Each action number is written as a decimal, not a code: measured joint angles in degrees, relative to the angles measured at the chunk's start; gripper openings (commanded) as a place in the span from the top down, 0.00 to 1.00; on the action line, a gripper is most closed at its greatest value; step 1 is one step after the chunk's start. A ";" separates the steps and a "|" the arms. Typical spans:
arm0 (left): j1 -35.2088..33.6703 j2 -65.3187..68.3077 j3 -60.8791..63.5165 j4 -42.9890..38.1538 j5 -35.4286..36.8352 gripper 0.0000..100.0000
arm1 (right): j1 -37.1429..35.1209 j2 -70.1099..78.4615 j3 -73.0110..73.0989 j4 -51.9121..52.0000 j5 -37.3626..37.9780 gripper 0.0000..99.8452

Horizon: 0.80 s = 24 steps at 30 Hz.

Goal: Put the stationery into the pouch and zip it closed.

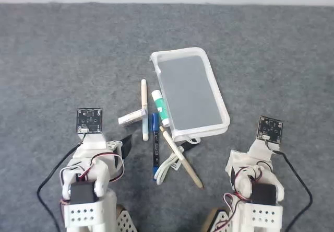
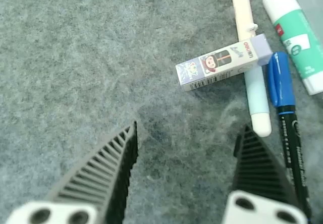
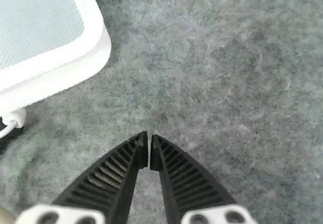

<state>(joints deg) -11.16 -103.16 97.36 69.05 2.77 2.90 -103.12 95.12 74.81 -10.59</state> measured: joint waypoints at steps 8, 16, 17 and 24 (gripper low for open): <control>0.00 0.00 0.00 0.00 0.00 0.71 | 0.00 0.00 0.00 0.00 0.00 0.99; 2.46 0.00 0.00 0.18 0.00 0.71 | 0.00 0.00 0.00 0.00 0.00 0.99; 3.16 0.00 0.00 0.62 0.00 0.71 | 0.00 0.00 0.00 0.00 0.00 0.99; 5.01 0.00 0.00 3.16 0.00 0.71 | 0.00 0.00 0.00 0.00 0.00 0.99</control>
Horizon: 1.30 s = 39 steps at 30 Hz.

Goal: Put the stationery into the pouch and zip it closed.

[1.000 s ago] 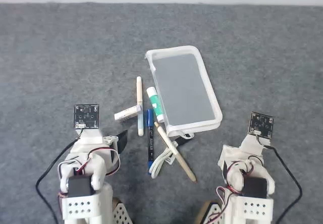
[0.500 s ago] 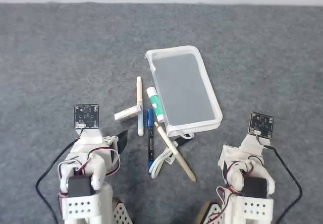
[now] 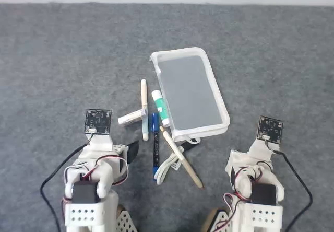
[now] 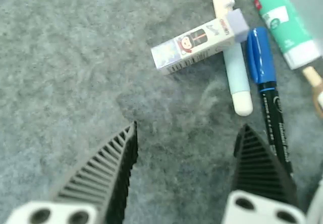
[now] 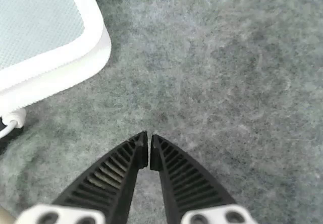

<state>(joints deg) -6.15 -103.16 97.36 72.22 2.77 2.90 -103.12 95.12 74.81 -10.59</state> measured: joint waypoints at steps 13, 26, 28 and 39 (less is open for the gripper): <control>-0.09 0.00 0.00 0.00 0.00 0.71 | 0.00 0.00 0.00 0.00 0.00 0.99; -0.09 0.00 0.00 0.00 -3.16 0.74 | 0.00 0.00 0.00 0.00 0.00 0.99; -0.09 0.00 0.00 0.00 -3.16 0.82 | 0.00 0.00 0.00 0.00 0.00 0.99; -2.37 0.00 0.00 -3.43 -3.25 0.99 | 0.00 0.00 0.00 -2.20 0.00 0.99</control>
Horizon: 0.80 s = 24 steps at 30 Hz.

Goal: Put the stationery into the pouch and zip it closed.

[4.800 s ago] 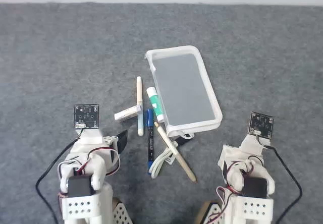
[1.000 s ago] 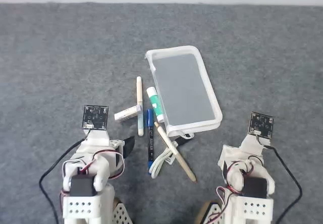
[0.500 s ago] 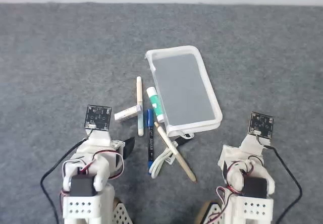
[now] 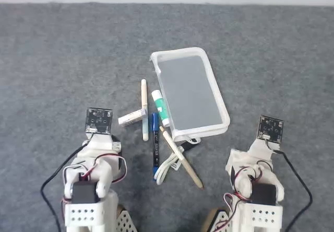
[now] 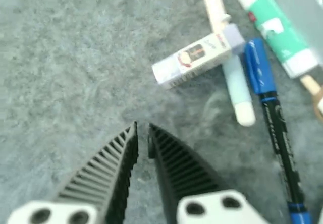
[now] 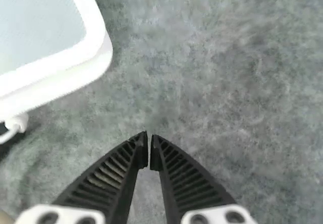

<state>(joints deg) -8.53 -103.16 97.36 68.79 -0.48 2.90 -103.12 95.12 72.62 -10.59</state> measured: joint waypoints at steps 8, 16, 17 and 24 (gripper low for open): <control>-5.71 0.00 0.00 -5.98 -0.79 0.99 | 3.69 -0.09 -5.98 -1.67 0.00 0.99; -8.18 0.00 0.00 -13.10 -2.02 0.99 | 3.16 -0.09 -16.44 -1.93 6.15 0.99; -8.18 0.00 0.00 -14.59 -2.02 0.99 | 2.99 -0.18 -17.49 -2.55 6.33 0.99; -8.35 0.00 0.00 -16.88 -2.02 0.99 | -2.99 -0.44 -22.33 -5.45 6.68 0.99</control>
<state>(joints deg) -16.88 -103.16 97.36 51.91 -2.51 -0.09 -103.56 72.79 67.16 -3.91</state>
